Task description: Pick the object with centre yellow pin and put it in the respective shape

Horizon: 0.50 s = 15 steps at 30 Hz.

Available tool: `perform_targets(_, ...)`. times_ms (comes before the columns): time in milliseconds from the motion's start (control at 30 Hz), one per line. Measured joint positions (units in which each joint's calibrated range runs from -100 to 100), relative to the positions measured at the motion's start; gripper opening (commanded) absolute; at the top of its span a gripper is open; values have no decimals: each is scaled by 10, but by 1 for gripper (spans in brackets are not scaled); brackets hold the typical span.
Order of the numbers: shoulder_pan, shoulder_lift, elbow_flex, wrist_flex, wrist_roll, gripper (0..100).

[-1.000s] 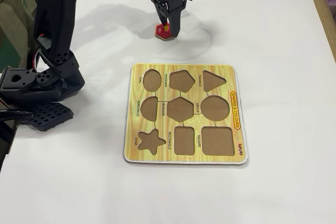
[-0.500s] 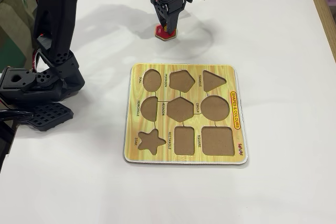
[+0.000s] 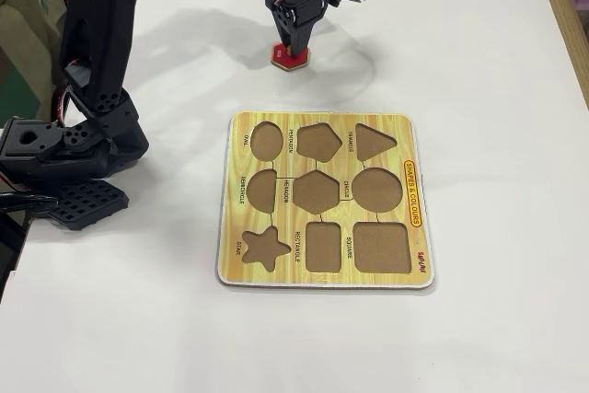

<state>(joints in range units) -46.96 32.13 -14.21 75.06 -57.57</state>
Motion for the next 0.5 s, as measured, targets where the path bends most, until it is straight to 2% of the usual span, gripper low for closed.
perform_targets(67, 0, 0, 0, 0, 0, 1)
perform_targets(500, 1, 0, 0, 0, 0, 1)
